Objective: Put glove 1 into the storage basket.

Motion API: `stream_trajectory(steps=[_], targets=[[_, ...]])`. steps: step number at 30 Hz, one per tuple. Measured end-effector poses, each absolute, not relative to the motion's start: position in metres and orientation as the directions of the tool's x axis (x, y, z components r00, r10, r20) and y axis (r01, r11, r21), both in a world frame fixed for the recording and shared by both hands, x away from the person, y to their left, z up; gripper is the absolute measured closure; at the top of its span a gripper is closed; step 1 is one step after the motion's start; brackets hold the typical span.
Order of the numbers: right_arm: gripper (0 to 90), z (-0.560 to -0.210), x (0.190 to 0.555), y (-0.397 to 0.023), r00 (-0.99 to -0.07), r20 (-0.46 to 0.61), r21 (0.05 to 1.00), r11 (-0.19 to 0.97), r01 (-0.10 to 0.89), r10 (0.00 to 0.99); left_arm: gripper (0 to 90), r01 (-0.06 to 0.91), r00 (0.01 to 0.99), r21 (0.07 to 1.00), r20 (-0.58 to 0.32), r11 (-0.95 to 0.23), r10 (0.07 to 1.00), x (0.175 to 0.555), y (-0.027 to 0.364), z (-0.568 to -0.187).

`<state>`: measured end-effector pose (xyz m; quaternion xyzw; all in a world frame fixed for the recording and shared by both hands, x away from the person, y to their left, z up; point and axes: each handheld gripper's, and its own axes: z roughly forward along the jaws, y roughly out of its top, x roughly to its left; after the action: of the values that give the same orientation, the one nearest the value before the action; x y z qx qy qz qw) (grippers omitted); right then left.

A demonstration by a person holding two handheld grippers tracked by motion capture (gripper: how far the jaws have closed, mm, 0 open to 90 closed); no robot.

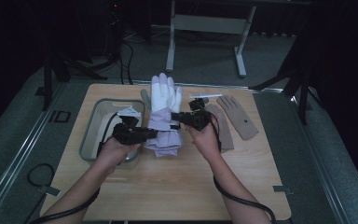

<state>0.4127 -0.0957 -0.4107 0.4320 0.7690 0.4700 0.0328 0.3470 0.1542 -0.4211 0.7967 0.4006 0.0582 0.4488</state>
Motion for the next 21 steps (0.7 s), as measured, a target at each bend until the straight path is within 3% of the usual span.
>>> stream_trajectory(steps=[14, 21], targets=[[79.0, -0.399, 0.422, -0.001, -0.682, 0.377, 0.762, 0.209, 0.613, 0.626, 75.3, 0.591, 0.625, 0.76, -0.22, -0.27, 0.749, 0.336, 0.245, -0.401], [79.0, -0.404, 0.427, 0.04, -0.7, 0.368, 0.761, 0.234, 0.605, 0.612, 75.2, 0.619, 0.598, 0.742, -0.232, -0.258, 0.767, 0.338, 0.281, -0.408]])
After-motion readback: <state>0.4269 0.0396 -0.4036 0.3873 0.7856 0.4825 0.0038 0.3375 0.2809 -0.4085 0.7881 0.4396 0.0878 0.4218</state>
